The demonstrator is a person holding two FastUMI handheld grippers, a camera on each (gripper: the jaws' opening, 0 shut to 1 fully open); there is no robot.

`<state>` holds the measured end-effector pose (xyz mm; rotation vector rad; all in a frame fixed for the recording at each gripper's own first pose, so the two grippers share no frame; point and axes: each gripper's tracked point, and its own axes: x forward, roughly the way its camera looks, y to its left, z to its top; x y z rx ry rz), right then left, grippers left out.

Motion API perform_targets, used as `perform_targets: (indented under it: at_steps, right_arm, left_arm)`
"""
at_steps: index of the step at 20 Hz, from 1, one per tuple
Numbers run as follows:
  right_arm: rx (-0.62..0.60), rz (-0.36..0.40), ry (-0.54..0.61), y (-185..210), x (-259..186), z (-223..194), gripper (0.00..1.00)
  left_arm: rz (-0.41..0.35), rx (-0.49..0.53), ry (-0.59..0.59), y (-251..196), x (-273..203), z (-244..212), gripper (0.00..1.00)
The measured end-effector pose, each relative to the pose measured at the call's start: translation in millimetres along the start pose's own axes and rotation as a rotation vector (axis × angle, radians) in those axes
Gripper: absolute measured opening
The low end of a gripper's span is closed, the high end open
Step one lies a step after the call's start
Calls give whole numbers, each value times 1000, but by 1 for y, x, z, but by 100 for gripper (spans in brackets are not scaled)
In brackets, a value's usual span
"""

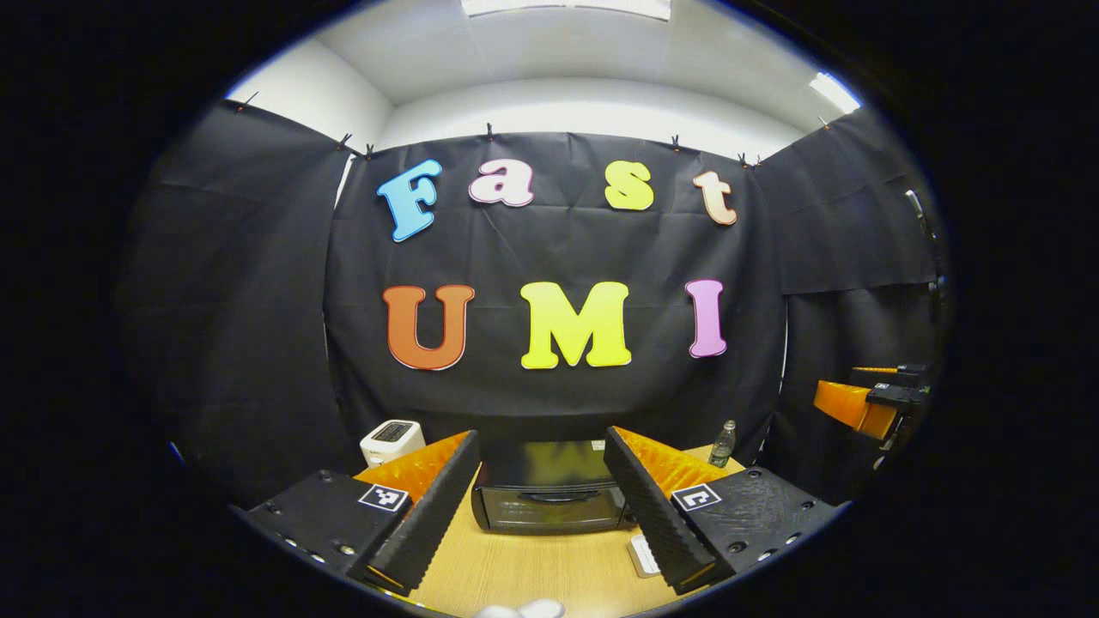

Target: Open the electric oven with the left hand, put the food in, and close the electric oven.

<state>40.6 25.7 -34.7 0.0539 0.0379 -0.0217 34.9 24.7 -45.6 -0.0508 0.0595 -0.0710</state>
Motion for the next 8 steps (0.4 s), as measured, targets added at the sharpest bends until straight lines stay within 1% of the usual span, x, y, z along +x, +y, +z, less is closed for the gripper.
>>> perform_targets:
  at_steps: [1, 2, 3, 5, 7, 8]
  right_arm:
    - [4, -1, -3, 1, -3, 3, 97]
    - [8, -2, -8, 2, -5, 6, 97]
    - [8, 0, -15, 3, -8, 10, 96]
    - [-3, -6, -24, 3, -11, 17, 96]
    - [-13, -5, -32, 6, -12, 23, 96]
    - [-14, -1, -39, 9, -13, 27, 96]
  left_arm:
    - [2, -3, -3, 3, -3, 2, 96]
    - [3, 5, -8, 5, -5, 6, 92]
    - [8, 16, -16, 10, -6, 7, 96]
    - [7, 25, -26, 12, -10, 12, 96]
    - [3, 13, -26, 14, -14, 15, 96]
    - [3, 8, -27, 15, -15, 16, 87]
